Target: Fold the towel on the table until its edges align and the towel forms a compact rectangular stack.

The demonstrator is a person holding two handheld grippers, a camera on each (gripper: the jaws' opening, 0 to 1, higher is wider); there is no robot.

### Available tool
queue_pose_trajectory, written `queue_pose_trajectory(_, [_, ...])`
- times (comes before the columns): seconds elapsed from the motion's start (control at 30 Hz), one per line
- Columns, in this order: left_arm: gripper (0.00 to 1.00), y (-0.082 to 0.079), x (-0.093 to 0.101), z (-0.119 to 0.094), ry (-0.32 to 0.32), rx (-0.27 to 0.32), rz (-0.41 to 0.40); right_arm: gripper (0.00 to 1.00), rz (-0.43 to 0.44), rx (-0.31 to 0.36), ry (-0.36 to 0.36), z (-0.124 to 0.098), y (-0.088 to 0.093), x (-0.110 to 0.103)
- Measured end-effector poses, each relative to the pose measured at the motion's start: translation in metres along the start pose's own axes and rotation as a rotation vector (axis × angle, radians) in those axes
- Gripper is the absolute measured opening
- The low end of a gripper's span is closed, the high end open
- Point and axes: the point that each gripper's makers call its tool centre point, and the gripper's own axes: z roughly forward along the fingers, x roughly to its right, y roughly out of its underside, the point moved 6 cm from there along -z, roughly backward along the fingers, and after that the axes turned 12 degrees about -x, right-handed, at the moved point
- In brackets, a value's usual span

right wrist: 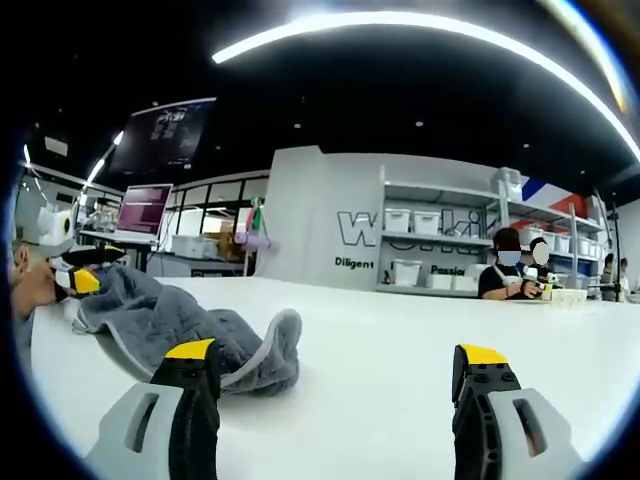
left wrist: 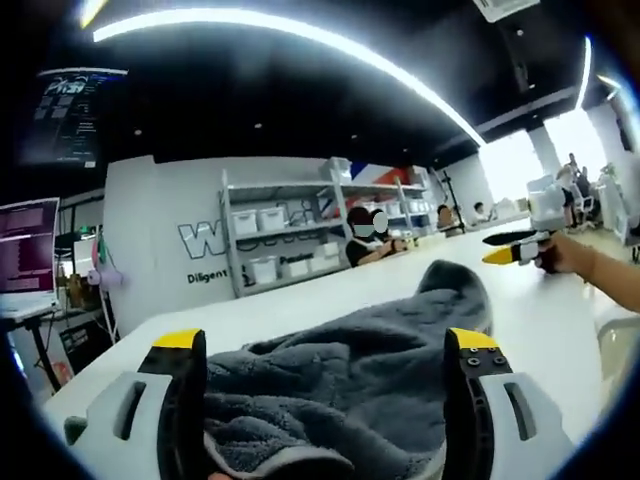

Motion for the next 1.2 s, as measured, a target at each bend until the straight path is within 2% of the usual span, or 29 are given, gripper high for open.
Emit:
queue_pose_trajectory(0.03, [0.98, -0.002, 0.0, -0.002, 0.001, 0.02, 0.005, 0.99, 0.0, -0.001, 0.0, 0.0, 0.0, 0.0])
queue_pose_trajectory(0.1, [0.98, -0.003, -0.002, -0.003, -0.026, 0.021, 0.033, 0.99, -0.001, -0.003, 0.0, 0.0, 0.0, 0.0])
queue_pose_trajectory(0.27, [0.98, -0.003, -0.005, -0.004, -0.021, 0.037, 0.003, 0.99, -0.002, -0.003, -0.003, 0.0, 0.001, -0.001])
queue_pose_trajectory(0.5, [0.98, -0.008, -0.005, -0.008, -0.048, 0.068, 0.039, 0.99, 0.002, 0.015, -0.011, -0.001, -0.001, -0.003])
queue_pose_trajectory(0.77, [0.98, -0.01, -0.005, -0.01, -0.046, 0.084, 0.034, 0.99, -0.069, -0.02, -0.05, 0.005, 0.0, -0.017])
queue_pose_trajectory(0.9, [0.98, -0.008, 0.002, -0.015, -0.005, 0.101, -0.005, 0.99, -0.093, -0.01, -0.063, 0.005, -0.005, -0.022])
queue_pose_trajectory(1.03, [0.97, -0.008, -0.001, -0.015, -0.015, 0.107, -0.008, 0.99, -0.073, 0.012, -0.106, 0.004, -0.022, -0.029])
queue_pose_trajectory(1.13, [0.97, -0.007, 0.0, -0.016, 0.0, 0.107, -0.025, 0.99, -0.068, 0.047, -0.14, 0.002, -0.049, -0.035])
queue_pose_trajectory(1.2, [0.97, -0.006, 0.001, -0.016, 0.0, 0.105, -0.019, 0.99, -0.057, 0.059, -0.195, 0.004, -0.073, -0.042])
